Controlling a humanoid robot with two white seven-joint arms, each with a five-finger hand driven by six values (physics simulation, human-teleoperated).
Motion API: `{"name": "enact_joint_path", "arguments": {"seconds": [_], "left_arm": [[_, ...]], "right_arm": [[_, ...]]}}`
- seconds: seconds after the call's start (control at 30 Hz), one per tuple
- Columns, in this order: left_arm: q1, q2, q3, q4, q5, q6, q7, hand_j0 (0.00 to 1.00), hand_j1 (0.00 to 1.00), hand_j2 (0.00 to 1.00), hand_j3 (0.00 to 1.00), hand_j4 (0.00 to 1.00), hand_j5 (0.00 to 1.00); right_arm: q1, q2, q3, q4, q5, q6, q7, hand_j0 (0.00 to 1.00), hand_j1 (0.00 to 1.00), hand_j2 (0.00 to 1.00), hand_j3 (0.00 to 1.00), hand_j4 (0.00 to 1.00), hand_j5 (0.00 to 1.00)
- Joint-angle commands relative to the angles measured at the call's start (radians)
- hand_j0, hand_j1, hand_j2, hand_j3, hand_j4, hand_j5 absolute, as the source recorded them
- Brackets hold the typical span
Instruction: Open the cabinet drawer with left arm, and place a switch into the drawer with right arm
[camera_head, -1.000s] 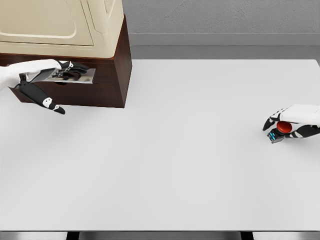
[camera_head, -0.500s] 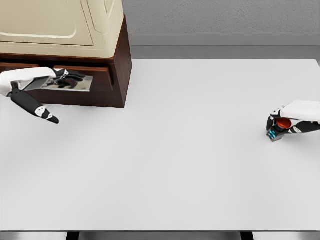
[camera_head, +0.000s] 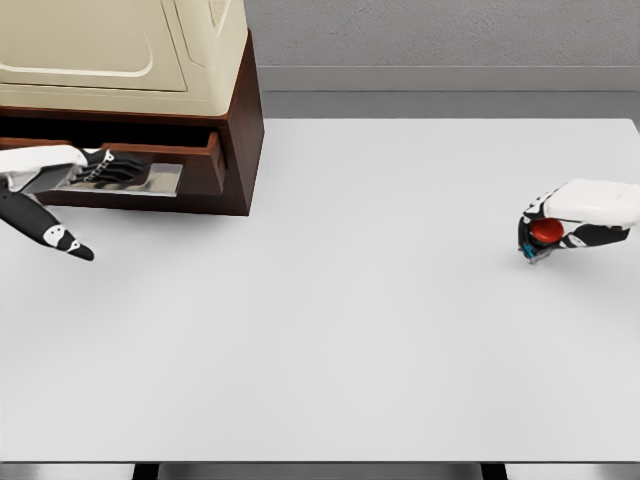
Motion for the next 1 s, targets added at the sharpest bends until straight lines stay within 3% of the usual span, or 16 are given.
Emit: {"name": "enact_joint_path", "arguments": {"seconds": [0.0,0.2,0.53,0.8,0.97], "left_arm": [[0.001,0.017,0.0,-0.003,0.01,0.0,0.0,1.0,1.0,1.0,1.0,1.0,1.0],[0.032,0.036,0.0,-0.004,0.028,0.0,0.0,1.0,1.0,1.0,1.0,1.0,1.0],[0.057,0.063,0.0,-0.012,0.05,0.0,0.0,1.0,1.0,1.0,1.0,1.0,1.0],[0.058,0.097,0.0,-0.014,0.073,0.0,0.0,1.0,1.0,1.0,1.0,1.0,1.0],[0.072,0.103,0.0,-0.014,0.081,0.0,0.0,1.0,1.0,1.0,1.0,1.0,1.0]], "right_arm": [[-0.002,0.001,-0.001,-0.03,-0.006,0.002,0.0,0.5,0.5,0.5,0.5,0.5,0.5],[-0.029,0.015,-0.002,-0.09,-0.006,0.002,0.0,0.49,0.49,0.49,0.49,0.49,0.49],[-0.124,0.093,0.004,-0.157,-0.006,0.002,0.0,0.49,0.49,0.49,0.49,0.49,0.49],[-0.215,0.205,0.042,-0.154,-0.008,0.002,0.0,0.48,0.48,0.48,0.48,0.48,0.48],[-0.238,0.237,0.055,-0.151,-0.011,0.002,0.0,0.48,0.48,0.48,0.48,0.48,0.48]]}}
